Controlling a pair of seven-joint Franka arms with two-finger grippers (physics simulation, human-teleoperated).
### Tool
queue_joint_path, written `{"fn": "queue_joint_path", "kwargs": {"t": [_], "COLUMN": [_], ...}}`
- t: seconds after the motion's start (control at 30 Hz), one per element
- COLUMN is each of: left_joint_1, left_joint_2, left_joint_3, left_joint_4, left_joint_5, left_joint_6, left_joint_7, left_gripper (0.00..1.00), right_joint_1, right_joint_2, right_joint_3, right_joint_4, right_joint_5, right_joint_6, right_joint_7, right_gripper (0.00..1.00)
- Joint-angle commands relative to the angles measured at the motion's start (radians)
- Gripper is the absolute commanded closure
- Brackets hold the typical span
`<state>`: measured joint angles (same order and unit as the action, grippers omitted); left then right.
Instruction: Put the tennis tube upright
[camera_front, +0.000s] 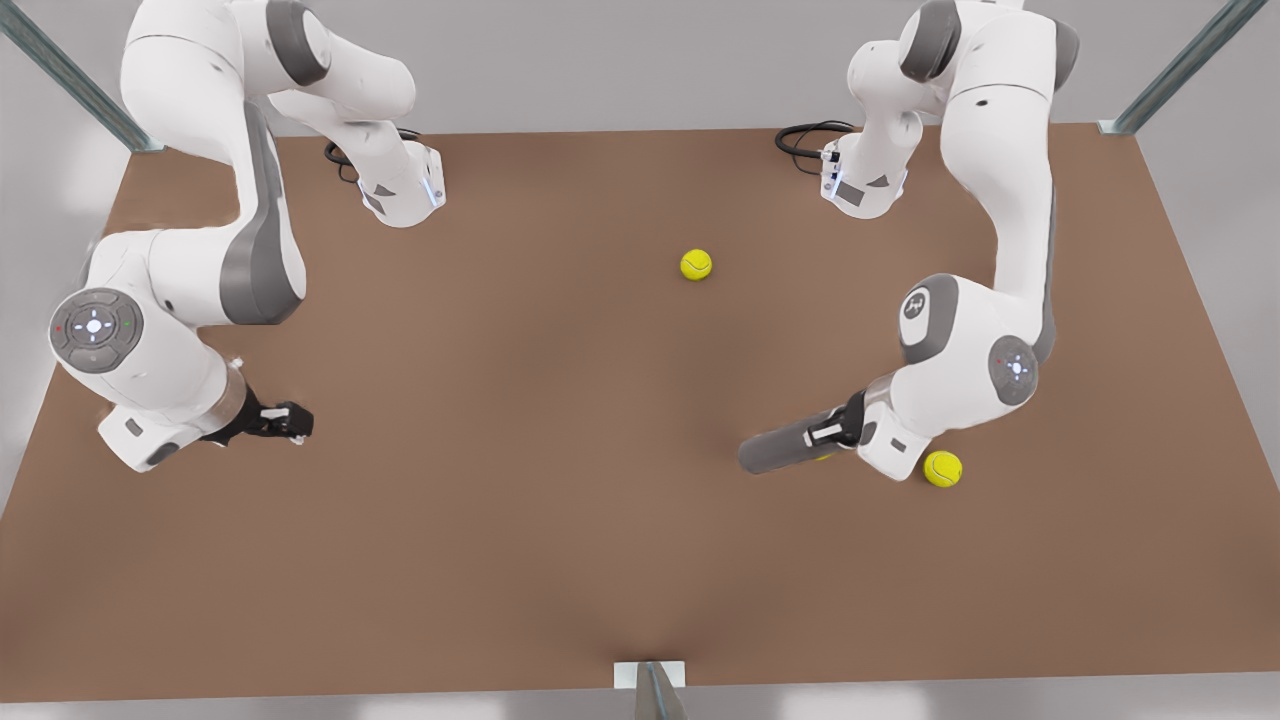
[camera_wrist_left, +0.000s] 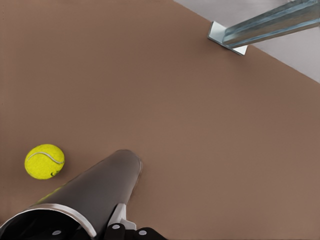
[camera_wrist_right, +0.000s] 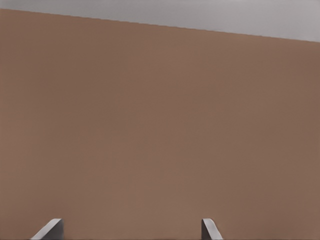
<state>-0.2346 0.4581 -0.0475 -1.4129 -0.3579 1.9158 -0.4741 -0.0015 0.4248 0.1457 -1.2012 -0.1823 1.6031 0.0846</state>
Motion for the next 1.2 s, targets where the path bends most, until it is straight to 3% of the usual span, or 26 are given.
{"fn": "queue_joint_path", "kwargs": {"t": [0.0,0.07,0.37,1.17], "left_joint_1": [0.000,0.001,0.023,0.058], "left_joint_2": [-0.002,-0.009,-0.006,0.100], "left_joint_3": [0.000,0.002,0.006,0.002], "left_joint_4": [0.000,0.029,0.034,0.012], "left_joint_5": [0.077,0.151,0.430,0.424], "left_joint_6": [0.000,0.000,-0.006,-0.005], "left_joint_7": [-0.006,-0.055,-0.060,-0.066], "left_gripper": [0.79,0.79,0.79,0.79], "right_joint_1": [0.000,-0.074,-0.063,-0.066], "right_joint_2": [0.002,0.000,0.000,0.000], "right_joint_3": [0.000,0.002,0.003,0.006], "right_joint_4": [0.000,-0.001,-0.041,-0.041], "right_joint_5": [0.000,0.018,0.006,0.001], "right_joint_6": [0.000,0.000,-0.017,-0.019], "right_joint_7": [0.000,-0.005,0.003,0.003], "right_gripper": [0.00,0.00,0.00,0.00]}}
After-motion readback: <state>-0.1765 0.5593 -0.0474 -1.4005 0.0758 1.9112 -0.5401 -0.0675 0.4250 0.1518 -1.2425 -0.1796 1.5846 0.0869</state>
